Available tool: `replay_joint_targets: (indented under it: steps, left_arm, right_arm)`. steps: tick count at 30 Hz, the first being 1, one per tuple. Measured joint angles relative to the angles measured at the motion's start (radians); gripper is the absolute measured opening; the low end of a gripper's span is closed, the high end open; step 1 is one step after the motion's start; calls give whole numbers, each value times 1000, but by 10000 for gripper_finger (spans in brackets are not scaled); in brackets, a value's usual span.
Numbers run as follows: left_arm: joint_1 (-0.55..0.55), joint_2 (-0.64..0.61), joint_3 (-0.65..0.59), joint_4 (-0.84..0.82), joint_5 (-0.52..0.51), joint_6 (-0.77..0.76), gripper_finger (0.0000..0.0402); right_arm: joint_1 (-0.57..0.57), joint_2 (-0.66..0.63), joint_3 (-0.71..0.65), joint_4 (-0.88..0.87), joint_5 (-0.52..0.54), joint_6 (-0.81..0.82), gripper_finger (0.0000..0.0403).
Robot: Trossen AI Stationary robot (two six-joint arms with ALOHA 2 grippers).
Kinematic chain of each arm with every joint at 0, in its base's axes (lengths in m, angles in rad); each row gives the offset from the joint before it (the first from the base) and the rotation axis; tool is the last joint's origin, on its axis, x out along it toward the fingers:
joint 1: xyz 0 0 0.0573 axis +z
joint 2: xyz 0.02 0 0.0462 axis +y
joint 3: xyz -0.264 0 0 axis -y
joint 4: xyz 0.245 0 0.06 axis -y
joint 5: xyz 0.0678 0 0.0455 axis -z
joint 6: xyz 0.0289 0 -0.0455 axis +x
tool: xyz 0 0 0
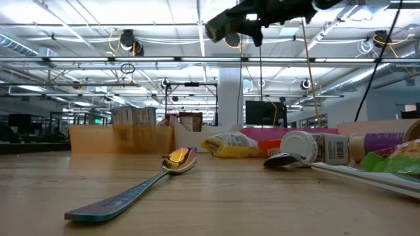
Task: Pick & Place Food Item
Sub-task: Put the green seasoning bottle into the white bin
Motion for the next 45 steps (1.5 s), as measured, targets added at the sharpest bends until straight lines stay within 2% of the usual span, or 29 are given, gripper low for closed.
replay_joint_targets:
  steps: [6, 15, 21, 27, 30, 33, 37, 45]
  left_arm:
    - [5, -45, 0, -58, 2, 1, 365]
    - [-5, -56, 0, -168, 1, 4, 365]
    - [-18, -54, 0, -159, -19, 2, 365]
    - [-15, -53, 0, -159, -63, -23, 365]
    - [-14, -53, 0, -159, -77, -36, 365]
    - [-14, -53, 0, -158, -101, -49, 365]
    - [-14, -53, 0, -158, -116, -49, 365]
    - [-14, -53, -1, -158, -116, -9, 365]
  right_arm:
    - [-7, 157, 157, -104, 2, -63, 191]
    - [-38, 312, 231, -146, 3, -113, 191]
    - [-63, 399, 317, -248, 1, -239, 191]
    - [-80, 514, 477, -380, 7, -360, 191]
    - [-87, 559, 533, -404, 52, -408, 191]
    - [-91, 605, 582, -416, 54, -446, 191]
    - [-102, 643, 609, -480, 61, -489, 191]
    - [-126, 650, 587, -575, 207, -587, 191]
